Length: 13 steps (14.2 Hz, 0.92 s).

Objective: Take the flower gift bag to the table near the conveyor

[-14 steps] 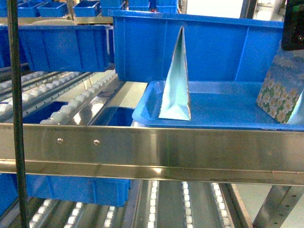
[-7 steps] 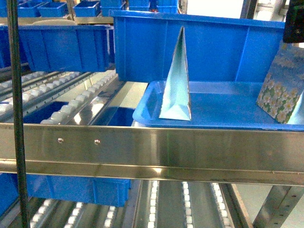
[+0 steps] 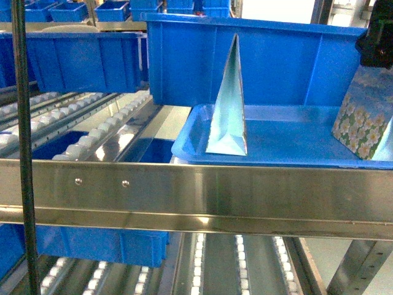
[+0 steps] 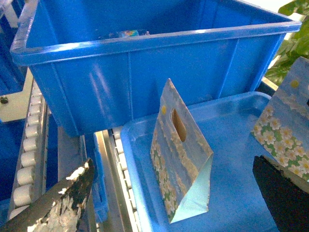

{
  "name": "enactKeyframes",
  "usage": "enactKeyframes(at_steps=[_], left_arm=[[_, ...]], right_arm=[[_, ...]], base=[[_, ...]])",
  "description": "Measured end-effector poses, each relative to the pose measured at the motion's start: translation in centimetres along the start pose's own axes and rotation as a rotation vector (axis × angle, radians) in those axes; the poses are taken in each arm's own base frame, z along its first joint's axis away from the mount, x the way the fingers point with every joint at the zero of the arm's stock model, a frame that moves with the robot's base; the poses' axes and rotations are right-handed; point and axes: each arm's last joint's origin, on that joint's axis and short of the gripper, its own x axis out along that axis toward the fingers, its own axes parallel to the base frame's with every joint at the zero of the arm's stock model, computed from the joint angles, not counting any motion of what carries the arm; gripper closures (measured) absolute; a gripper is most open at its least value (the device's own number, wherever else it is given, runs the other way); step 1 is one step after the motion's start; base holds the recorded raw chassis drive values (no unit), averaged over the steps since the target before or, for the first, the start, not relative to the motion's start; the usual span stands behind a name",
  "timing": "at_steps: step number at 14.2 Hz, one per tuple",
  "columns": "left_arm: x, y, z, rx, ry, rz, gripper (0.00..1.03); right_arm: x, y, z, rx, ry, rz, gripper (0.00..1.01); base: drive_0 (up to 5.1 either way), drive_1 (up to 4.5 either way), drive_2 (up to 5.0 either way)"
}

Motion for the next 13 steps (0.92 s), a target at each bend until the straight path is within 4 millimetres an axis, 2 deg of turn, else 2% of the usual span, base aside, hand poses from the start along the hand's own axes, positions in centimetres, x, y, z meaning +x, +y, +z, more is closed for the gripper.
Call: enactKeyframes(at_steps=[2, 5, 7, 8, 10, 13], left_arm=[[0.0, 0.0, 0.0, 0.000, 0.000, 0.000, 0.05], [0.0, 0.0, 0.0, 0.000, 0.000, 0.000, 0.05], [0.0, 0.0, 0.0, 0.000, 0.000, 0.000, 0.05], [0.0, 0.0, 0.0, 0.000, 0.000, 0.000, 0.05], [0.0, 0.0, 0.0, 0.000, 0.000, 0.000, 0.05], [0.0, 0.0, 0.0, 0.000, 0.000, 0.000, 0.05]], right_arm=[[0.5, -1.0, -0.9, 0.005, 0.013, -0.038, 0.03], [0.6, -0.9, -1.4, -0.022, 0.011, -0.038, 0.03], [0.3, -0.5, -2.4, -0.030, 0.072, -0.002, 0.03], [0.3, -0.5, -2.4, -0.030, 0.068, 0.000, 0.10], [0.3, -0.5, -2.4, -0.030, 0.069, 0.000, 0.42], [0.3, -0.5, -2.4, -0.030, 0.069, -0.001, 0.73]], base=[[0.0, 0.00, 0.0], [0.0, 0.00, 0.0], [0.0, 0.00, 0.0], [0.0, 0.00, 0.0], [0.0, 0.00, 0.0], [0.0, 0.00, 0.0]])
